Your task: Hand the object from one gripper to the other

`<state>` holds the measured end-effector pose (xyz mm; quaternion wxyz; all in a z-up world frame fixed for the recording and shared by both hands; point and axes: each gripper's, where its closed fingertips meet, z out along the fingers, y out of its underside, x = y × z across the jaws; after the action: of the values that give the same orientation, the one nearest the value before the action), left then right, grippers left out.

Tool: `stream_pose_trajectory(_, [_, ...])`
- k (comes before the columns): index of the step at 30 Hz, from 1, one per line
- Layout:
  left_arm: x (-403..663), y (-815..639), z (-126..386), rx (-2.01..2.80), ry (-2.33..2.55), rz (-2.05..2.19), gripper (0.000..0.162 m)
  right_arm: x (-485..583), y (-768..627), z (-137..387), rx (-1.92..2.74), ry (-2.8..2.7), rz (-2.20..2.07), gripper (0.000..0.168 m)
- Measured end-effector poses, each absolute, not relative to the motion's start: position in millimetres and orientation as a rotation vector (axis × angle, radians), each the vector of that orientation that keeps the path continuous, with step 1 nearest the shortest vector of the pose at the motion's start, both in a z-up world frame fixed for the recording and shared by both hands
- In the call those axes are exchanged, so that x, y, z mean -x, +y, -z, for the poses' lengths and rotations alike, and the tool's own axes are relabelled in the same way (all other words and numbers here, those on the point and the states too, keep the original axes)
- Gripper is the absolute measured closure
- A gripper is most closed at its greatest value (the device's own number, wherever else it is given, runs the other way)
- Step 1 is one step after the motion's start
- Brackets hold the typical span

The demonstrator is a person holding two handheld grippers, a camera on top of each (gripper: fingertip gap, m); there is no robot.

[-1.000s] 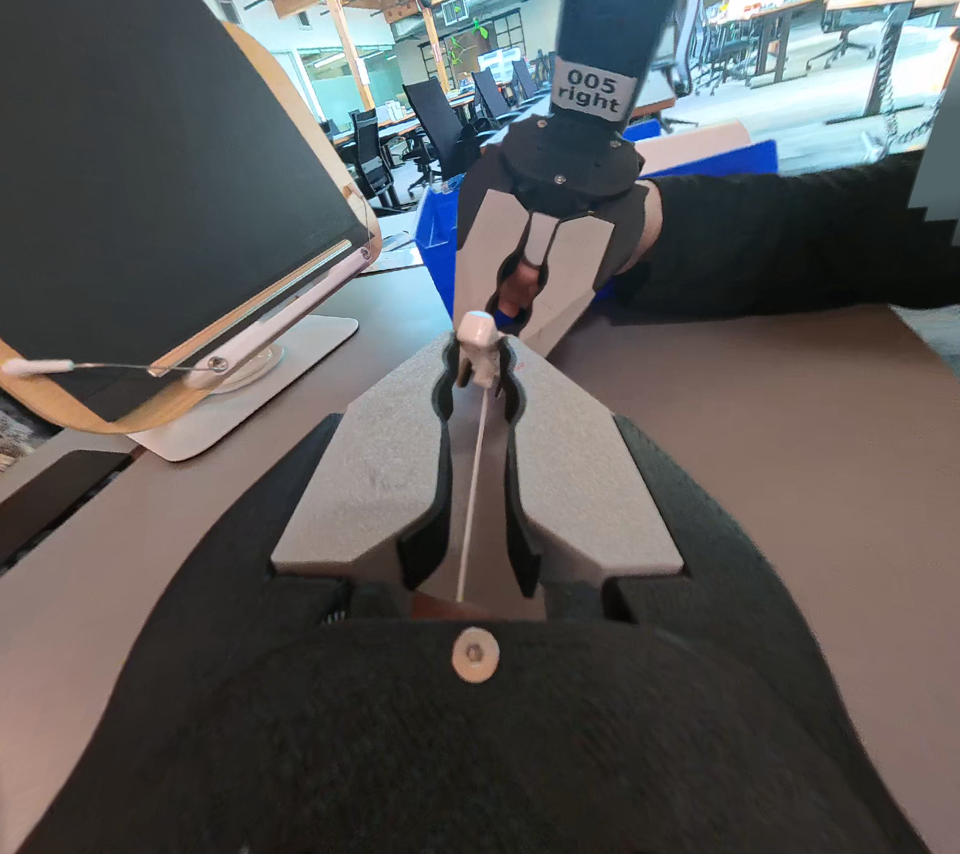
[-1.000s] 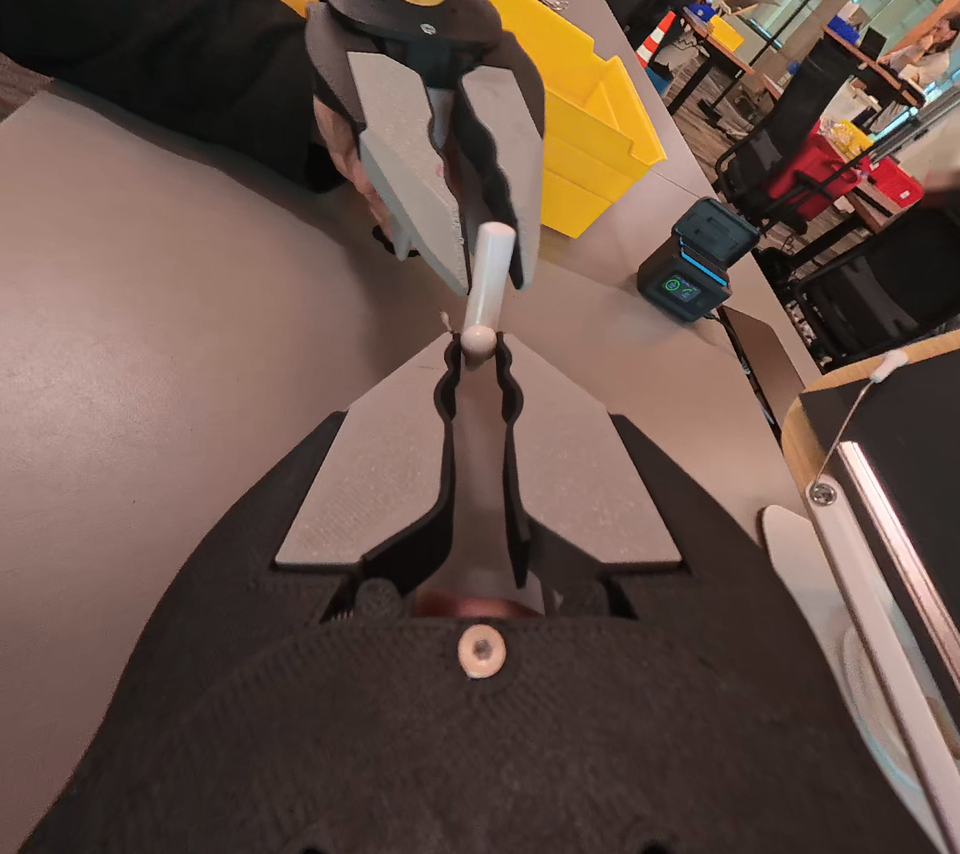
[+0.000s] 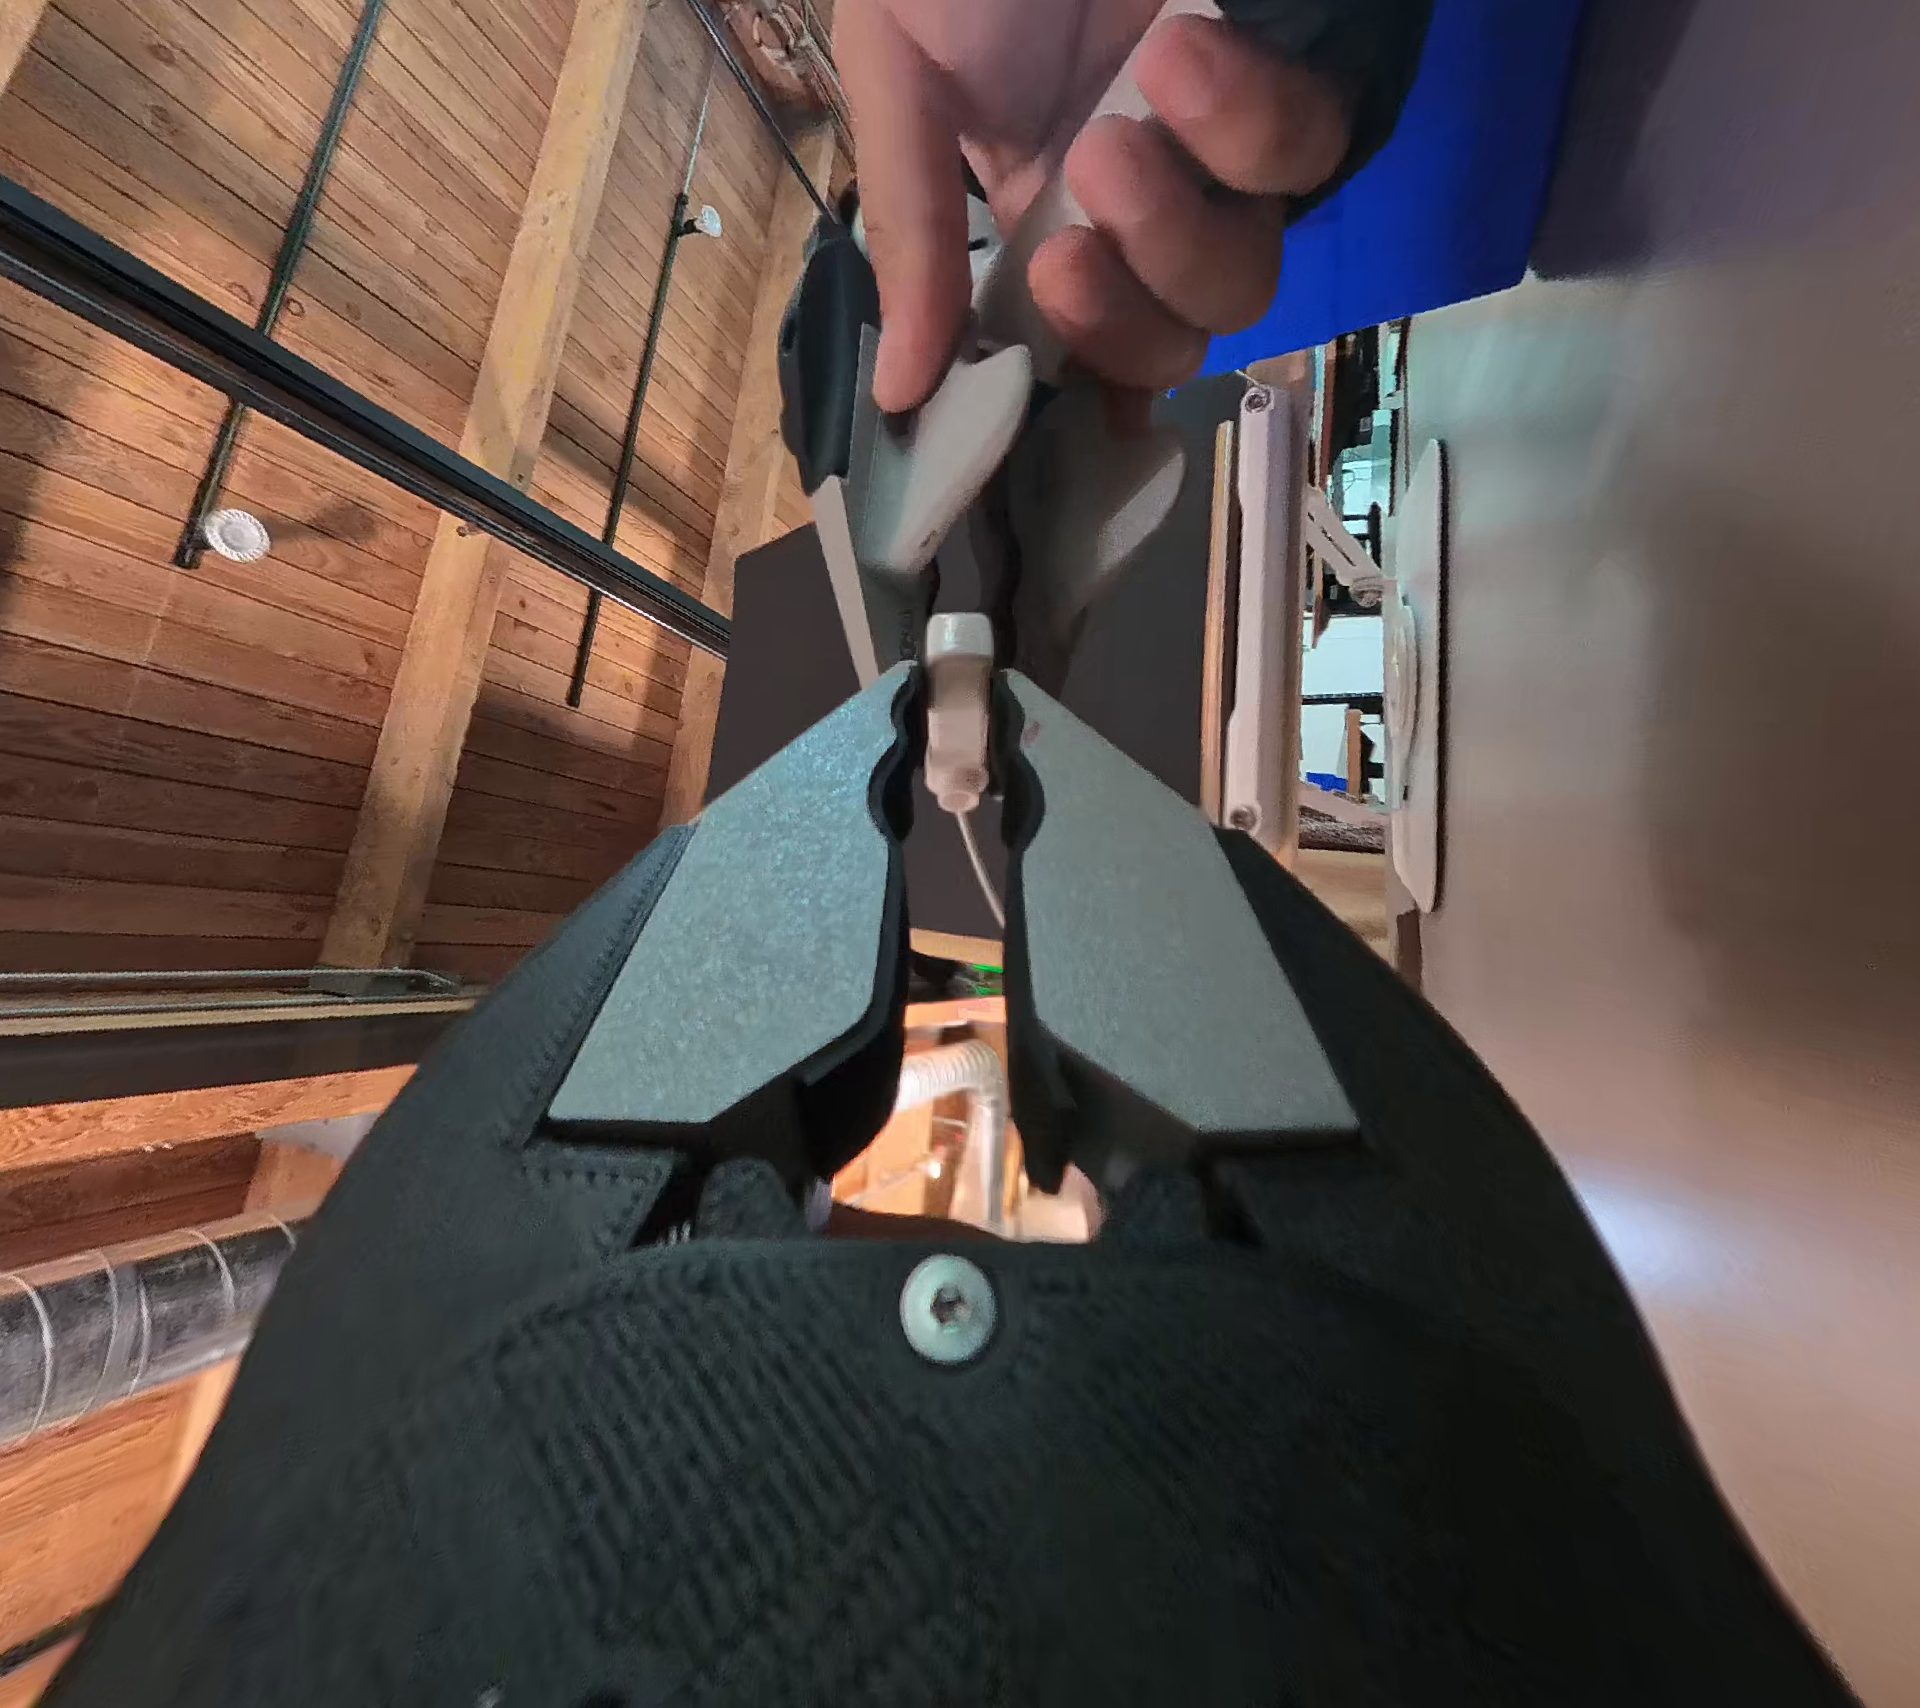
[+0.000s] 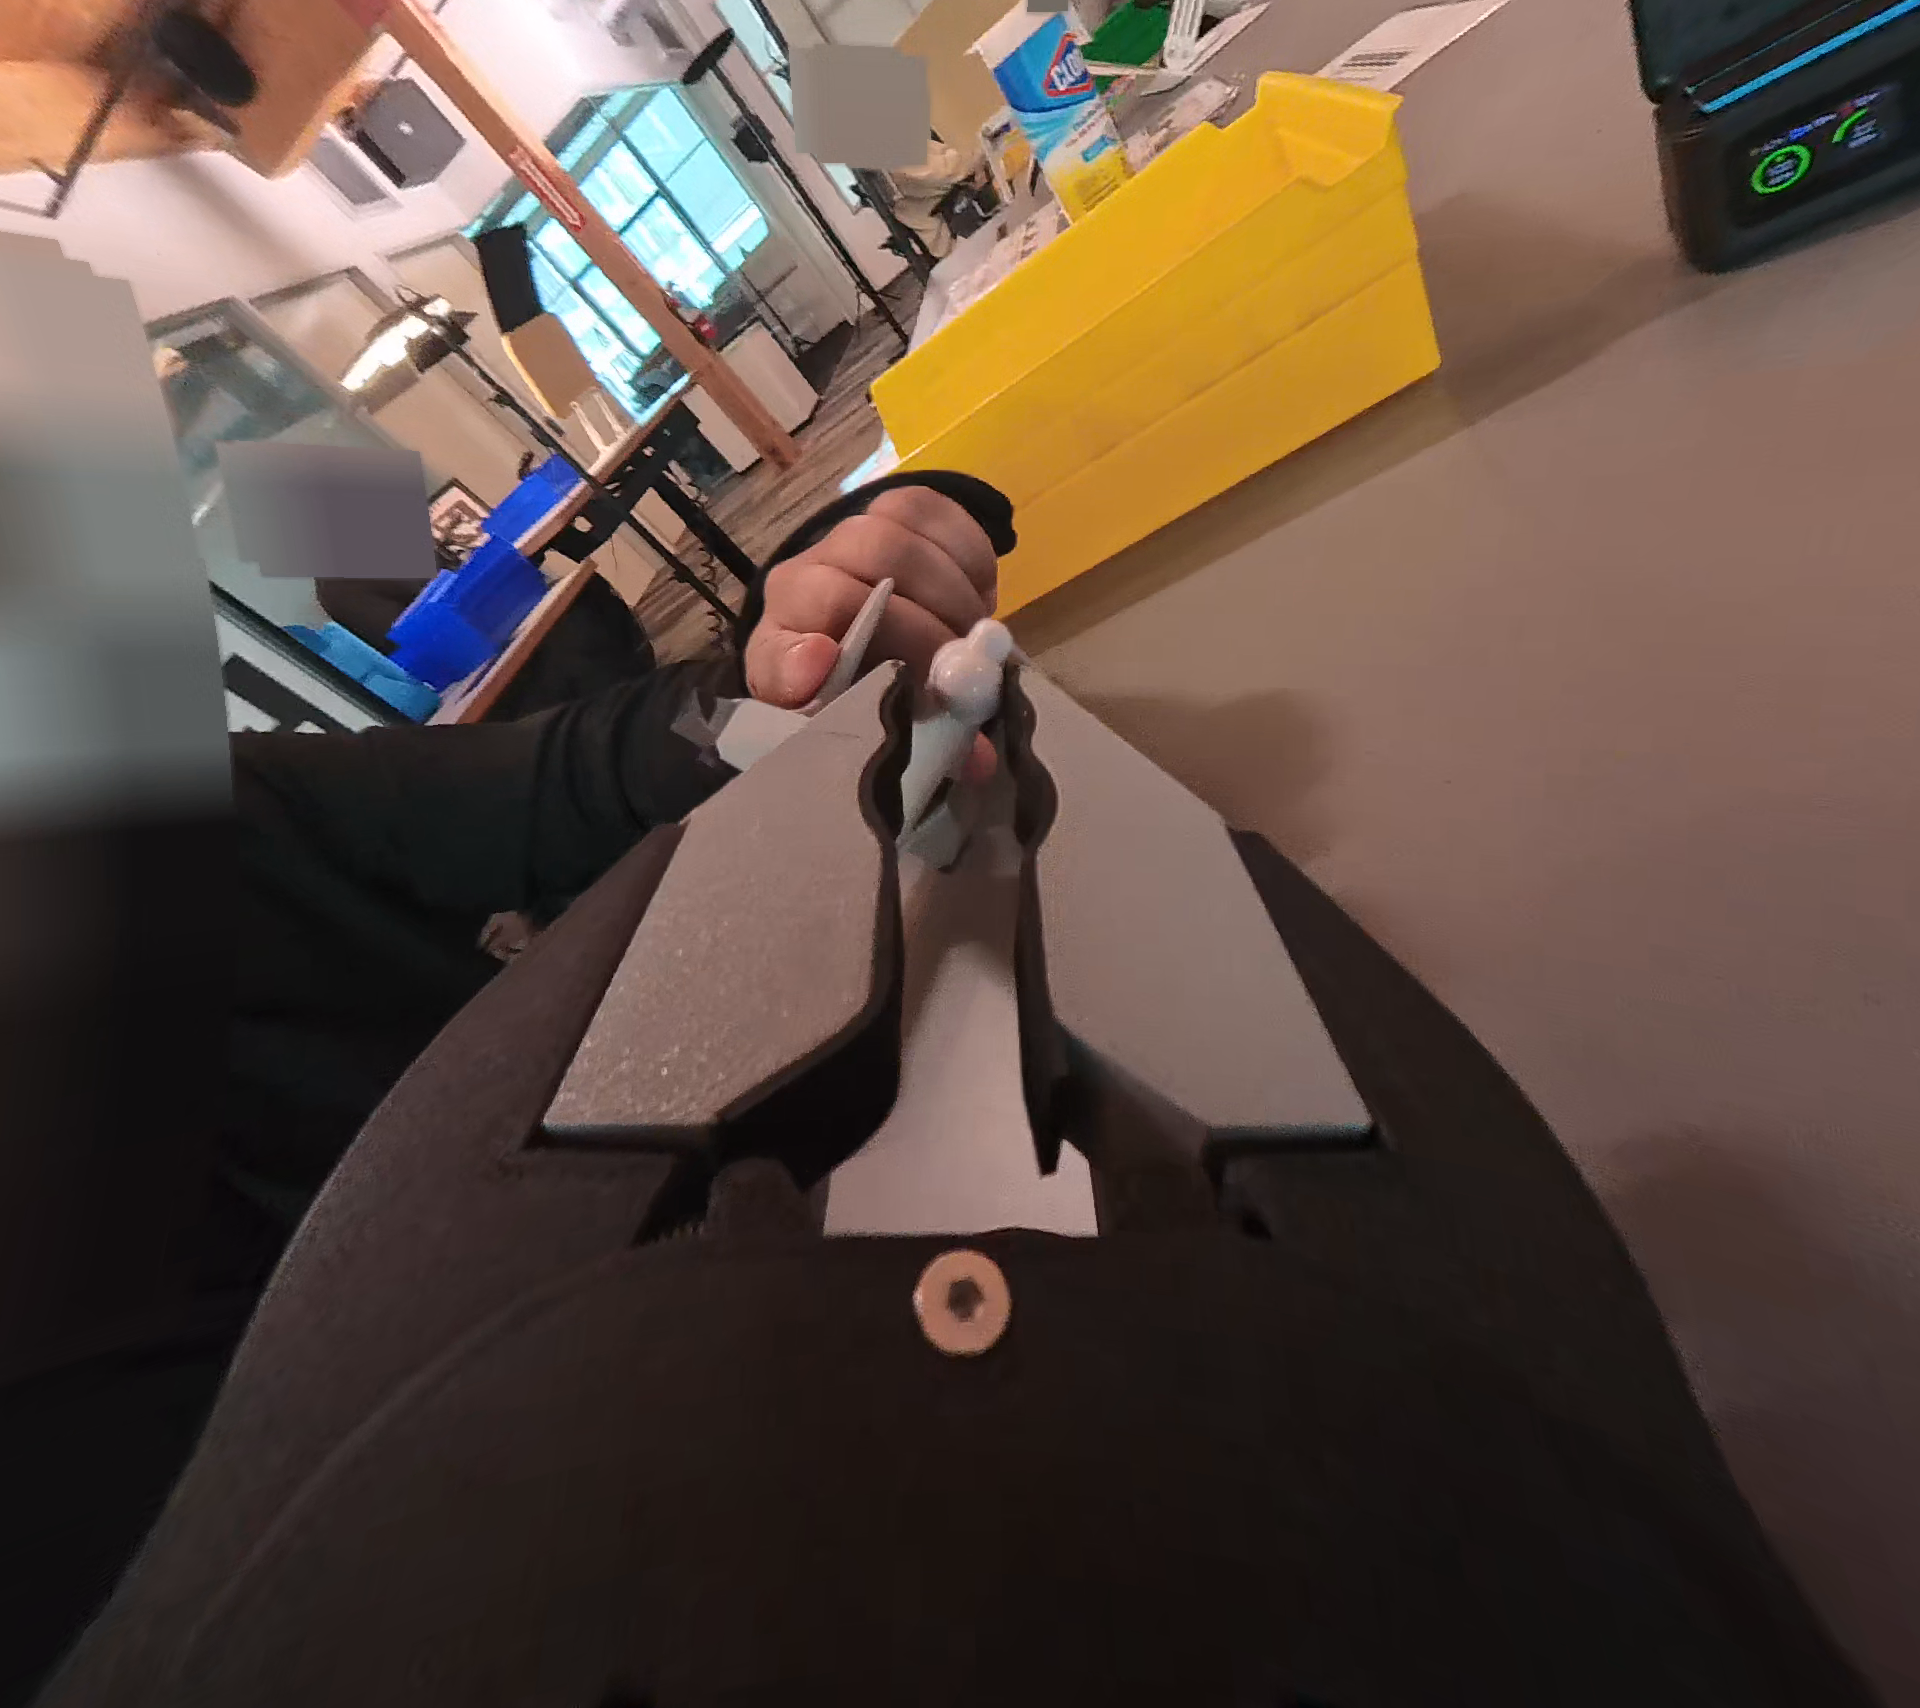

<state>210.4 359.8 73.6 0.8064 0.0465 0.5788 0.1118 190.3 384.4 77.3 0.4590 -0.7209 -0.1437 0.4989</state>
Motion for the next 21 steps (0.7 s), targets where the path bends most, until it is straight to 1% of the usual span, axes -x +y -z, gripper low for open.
stream_pose_trajectory(2, [-212,364,-71,-0.019,1.259,-0.176,0.151,-193,387,-76,1.782,-0.358,-1.172,0.155])
stream_pose_trajectory(4, [-216,371,-61,0.136,1.35,-0.029,0.146,-199,392,-73,1.795,-0.36,-1.072,0.157])
stream_pose_trajectory(5, [-216,371,-58,0.219,1.398,0.087,0.145,-204,396,-71,1.803,-0.363,-0.996,0.157])
stream_pose_trajectory(8, [-211,369,-54,0.489,1.504,0.498,0.137,-216,403,-69,1.795,-0.394,-0.79,0.157])
stream_pose_trajectory(10, [-206,365,-55,0.617,1.549,0.747,0.137,-218,404,-72,1.748,-0.454,-0.686,0.157])
stream_pose_trajectory(11, [-203,367,-58,0.667,1.538,0.831,0.142,-217,404,-74,1.72,-0.485,-0.65,0.157])
stream_pose_trajectory(13, [-202,374,-58,0.797,1.541,0.965,0.149,-213,403,-78,1.672,-0.528,-0.614,0.157])
stream_pose_trajectory(15, [-203,375,-53,0.936,1.561,1.125,0.149,-206,398,-87,1.608,-0.569,-0.63,0.157])
stream_pose_trajectory(18, [-202,373,-57,1.041,1.537,1.332,0.139,-196,390,-99,1.508,-0.621,-0.651,0.157])
stream_pose_trajectory(21, [-198,363,-66,1.035,1.524,1.477,0.135,-189,388,-100,1.482,-0.658,-0.649,0.157])
